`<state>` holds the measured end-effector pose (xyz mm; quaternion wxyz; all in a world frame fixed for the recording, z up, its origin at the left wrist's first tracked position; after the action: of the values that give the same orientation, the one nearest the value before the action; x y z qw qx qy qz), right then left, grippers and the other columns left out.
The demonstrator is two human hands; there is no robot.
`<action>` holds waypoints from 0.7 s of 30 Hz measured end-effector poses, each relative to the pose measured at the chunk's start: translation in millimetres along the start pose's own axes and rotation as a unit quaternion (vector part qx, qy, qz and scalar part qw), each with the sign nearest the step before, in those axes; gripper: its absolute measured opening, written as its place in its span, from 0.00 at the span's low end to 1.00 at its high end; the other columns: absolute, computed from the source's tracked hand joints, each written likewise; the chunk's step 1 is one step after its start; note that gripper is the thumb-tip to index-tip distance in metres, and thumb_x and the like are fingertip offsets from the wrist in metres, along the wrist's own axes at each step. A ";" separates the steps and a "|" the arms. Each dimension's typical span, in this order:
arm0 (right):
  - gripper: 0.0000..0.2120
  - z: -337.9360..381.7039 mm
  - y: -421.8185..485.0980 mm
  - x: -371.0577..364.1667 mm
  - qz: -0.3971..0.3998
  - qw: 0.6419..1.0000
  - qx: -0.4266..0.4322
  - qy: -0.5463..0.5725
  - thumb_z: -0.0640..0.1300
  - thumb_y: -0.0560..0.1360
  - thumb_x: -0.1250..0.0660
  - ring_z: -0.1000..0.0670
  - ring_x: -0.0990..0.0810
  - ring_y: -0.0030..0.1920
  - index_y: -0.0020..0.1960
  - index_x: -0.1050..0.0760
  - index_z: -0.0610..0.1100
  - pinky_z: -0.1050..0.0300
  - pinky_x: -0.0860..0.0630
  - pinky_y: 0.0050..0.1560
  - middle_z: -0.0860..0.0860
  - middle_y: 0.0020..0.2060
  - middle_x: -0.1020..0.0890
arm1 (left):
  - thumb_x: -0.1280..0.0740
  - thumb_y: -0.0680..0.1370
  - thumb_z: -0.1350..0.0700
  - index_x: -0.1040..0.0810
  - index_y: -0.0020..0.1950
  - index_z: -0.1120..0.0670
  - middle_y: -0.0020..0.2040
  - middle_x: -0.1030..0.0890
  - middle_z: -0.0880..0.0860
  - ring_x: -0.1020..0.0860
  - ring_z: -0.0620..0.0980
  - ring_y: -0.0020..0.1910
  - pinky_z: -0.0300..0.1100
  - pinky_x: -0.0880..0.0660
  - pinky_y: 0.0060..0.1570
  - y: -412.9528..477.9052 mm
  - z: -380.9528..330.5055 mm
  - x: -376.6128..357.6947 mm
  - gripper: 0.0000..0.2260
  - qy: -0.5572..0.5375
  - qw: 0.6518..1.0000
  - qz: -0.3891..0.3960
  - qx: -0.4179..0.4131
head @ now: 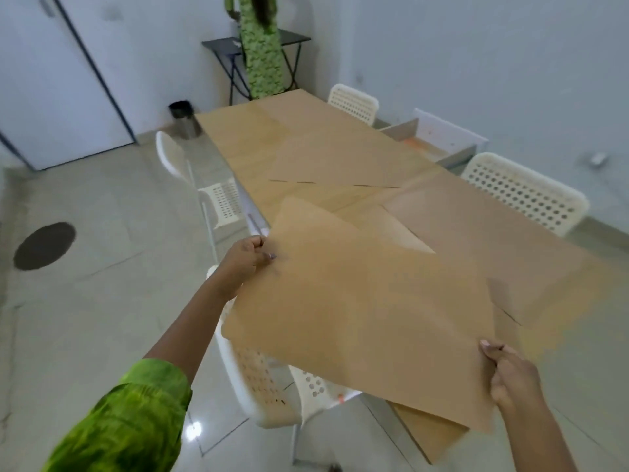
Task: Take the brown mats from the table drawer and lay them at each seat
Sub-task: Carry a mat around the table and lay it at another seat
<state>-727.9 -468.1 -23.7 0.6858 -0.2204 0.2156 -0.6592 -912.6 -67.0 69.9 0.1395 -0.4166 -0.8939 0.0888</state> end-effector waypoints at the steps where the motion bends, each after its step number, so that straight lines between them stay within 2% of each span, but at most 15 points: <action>1: 0.12 -2.9 -4.0 3.3 -0.015 1.000 -0.003 0.016 0.33 0.76 0.39 0.54 0.30 0.36 0.35 0.31 0.41 0.59 0.36 0.54 0.49 0.36 0.27 | 0.37 0.76 0.68 0.22 0.48 0.58 0.38 0.18 0.54 0.19 0.46 0.29 0.40 0.21 0.33 11.3 -2.9 -5.5 0.08 0.015 1.000 0.012 -0.007; 3: 0.12 -9.7 -8.4 7.3 -0.042 0.998 -0.003 0.052 0.32 0.77 0.40 0.55 0.30 0.36 0.35 0.31 0.41 0.60 0.37 0.55 0.50 0.36 0.28 | 0.37 0.77 0.67 0.23 0.46 0.58 0.37 0.19 0.54 0.20 0.45 0.27 0.40 0.22 0.32 31.8 -8.5 -14.2 0.05 0.046 0.999 0.019 -0.018; 6: 0.13 -23.7 -13.1 10.5 -0.085 0.991 -0.008 0.103 0.31 0.77 0.41 0.54 0.30 0.38 0.35 0.31 0.41 0.60 0.35 0.53 0.50 0.36 0.27 | 0.38 0.77 0.67 0.25 0.49 0.57 0.38 0.21 0.54 0.21 0.43 0.25 0.37 0.23 0.28 63.7 -17.6 -33.9 0.06 0.086 0.995 0.038 -0.030; 9: 0.09 -31.7 -15.3 14.4 -0.137 0.981 -0.018 0.139 0.30 0.77 0.41 0.51 0.27 0.44 0.40 0.28 0.38 0.60 0.35 0.56 0.46 0.43 0.25 | 0.40 0.77 0.67 0.25 0.51 0.50 0.40 0.21 0.51 0.22 0.46 0.31 0.39 0.23 0.30 95.2 -22.3 -57.7 0.12 0.130 0.989 0.066 -0.040; 11: 0.04 -40.6 -16.1 16.2 -0.175 0.972 -0.028 0.157 0.31 0.76 0.40 0.49 0.28 0.52 0.48 0.28 0.37 0.59 0.36 0.58 0.45 0.52 0.25 | 0.40 0.76 0.67 0.26 0.58 0.50 0.46 0.22 0.52 0.23 0.48 0.38 0.41 0.25 0.35 116.4 -17.2 -70.7 0.16 0.167 0.981 0.086 -0.045; 14: 0.04 -54.1 -20.1 13.6 -0.214 0.961 -0.032 0.169 0.31 0.76 0.39 0.48 0.26 0.48 0.46 0.27 0.37 0.57 0.34 0.57 0.44 0.53 0.25 | 0.40 0.75 0.68 0.31 0.70 0.54 0.59 0.24 0.58 0.24 0.54 0.49 0.44 0.27 0.45 153.9 -8.5 -88.7 0.24 0.219 0.967 0.120 -0.055; 17: 0.05 -60.6 -26.2 2.7 -0.254 0.956 -0.022 0.148 0.33 0.76 0.37 0.48 0.26 0.41 0.49 0.24 0.36 0.54 0.29 0.48 0.43 0.51 0.23 | 0.39 0.74 0.69 0.34 0.72 0.54 0.64 0.26 0.59 0.25 0.59 0.58 0.47 0.28 0.50 185.4 3.4 -96.5 0.27 0.267 0.952 0.137 -0.057; 18: 0.04 -61.8 -27.8 -2.7 -0.267 0.954 -0.014 0.139 0.33 0.75 0.37 0.48 0.26 0.39 0.47 0.23 0.36 0.55 0.29 0.45 0.42 0.50 0.22 | 0.38 0.74 0.69 0.34 0.71 0.55 0.63 0.27 0.60 0.26 0.60 0.59 0.49 0.28 0.52 193.9 6.7 -98.6 0.27 0.289 0.944 0.146 -0.068; 20: 0.05 -64.7 -33.0 -12.6 -0.302 0.946 -0.004 0.116 0.32 0.74 0.36 0.46 0.25 0.43 0.42 0.23 0.38 0.54 0.29 0.44 0.39 0.52 0.21 | 0.35 0.73 0.66 0.35 0.70 0.57 0.63 0.30 0.62 0.28 0.63 0.60 0.54 0.28 0.58 209.4 14.9 -101.2 0.26 0.344 0.921 0.161 -0.081; 21: 0.04 -64.8 -37.4 -18.1 -0.323 0.940 0.000 0.109 0.32 0.74 0.36 0.46 0.25 0.45 0.44 0.23 0.37 0.55 0.29 0.45 0.38 0.54 0.20 | 0.33 0.73 0.64 0.37 0.70 0.58 0.64 0.33 0.63 0.29 0.64 0.61 0.56 0.30 0.61 216.4 18.1 -101.4 0.27 0.370 0.910 0.169 -0.077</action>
<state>-796.9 -452.5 -54.2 0.4081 -0.2050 0.2063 -0.8653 -700.4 -7.9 -24.5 0.4109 -0.5735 -0.6988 -0.1184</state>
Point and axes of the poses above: each hand's wrist, its own y-axis towards the middle knuckle, its own x-axis out of the back of the hand, z = x × y, the point moved 6 cm from there along y, towards the middle knuckle
